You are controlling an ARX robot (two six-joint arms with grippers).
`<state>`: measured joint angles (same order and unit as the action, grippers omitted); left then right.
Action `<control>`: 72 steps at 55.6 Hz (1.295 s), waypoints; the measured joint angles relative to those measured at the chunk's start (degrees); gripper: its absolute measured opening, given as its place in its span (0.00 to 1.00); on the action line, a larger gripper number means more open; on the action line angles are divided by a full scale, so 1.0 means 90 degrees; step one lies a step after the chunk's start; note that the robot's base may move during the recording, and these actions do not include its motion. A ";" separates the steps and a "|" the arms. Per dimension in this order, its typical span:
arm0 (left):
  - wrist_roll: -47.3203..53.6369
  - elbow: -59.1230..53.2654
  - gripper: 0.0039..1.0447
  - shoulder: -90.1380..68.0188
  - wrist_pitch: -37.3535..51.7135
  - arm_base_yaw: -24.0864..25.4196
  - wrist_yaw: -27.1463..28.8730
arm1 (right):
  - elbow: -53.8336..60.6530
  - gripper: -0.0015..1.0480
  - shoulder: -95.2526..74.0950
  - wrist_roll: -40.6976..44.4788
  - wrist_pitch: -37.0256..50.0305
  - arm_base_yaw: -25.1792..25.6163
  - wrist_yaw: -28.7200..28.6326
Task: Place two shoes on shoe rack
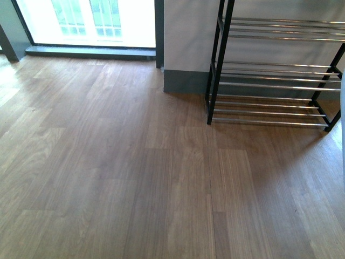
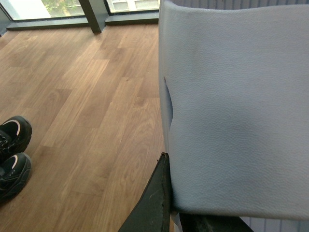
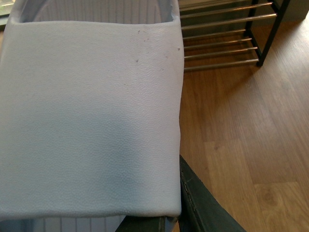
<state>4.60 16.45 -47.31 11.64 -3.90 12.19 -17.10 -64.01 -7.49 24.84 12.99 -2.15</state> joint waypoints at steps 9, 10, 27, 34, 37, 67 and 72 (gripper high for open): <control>0.0000 0.0000 0.01 0.0000 0.0000 0.0000 -0.0002 | 0.0000 0.01 0.0000 0.0000 0.0000 0.0000 0.0000; 0.0000 0.0000 0.01 0.0000 0.0000 0.0000 -0.0002 | 0.0000 0.01 0.0000 0.0000 0.0000 0.0000 0.0000; 0.0000 0.0000 0.01 0.0000 0.0000 0.0000 -0.0002 | 0.0000 0.01 0.0000 0.0000 0.0000 0.0000 0.0000; 0.0000 0.0000 0.01 0.0000 0.0000 0.0000 0.0000 | 0.0000 0.01 0.0000 0.0000 0.0000 0.0000 0.0000; 0.0000 0.0000 0.01 0.0000 0.0000 0.0000 0.0000 | 0.0000 0.01 0.0000 0.0000 0.0000 0.0000 0.0000; 0.0000 0.0000 0.01 0.0000 0.0000 0.0002 0.0005 | 0.0000 0.01 0.0000 0.0000 0.0000 0.0000 0.0000; 0.0000 0.0000 0.01 0.0000 0.0000 0.0012 0.0024 | 0.0000 0.01 0.0002 0.0000 0.0000 -0.0015 -0.0027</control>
<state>4.60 16.45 -47.31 11.64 -3.79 12.40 -17.10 -63.99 -7.49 24.84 12.86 -2.39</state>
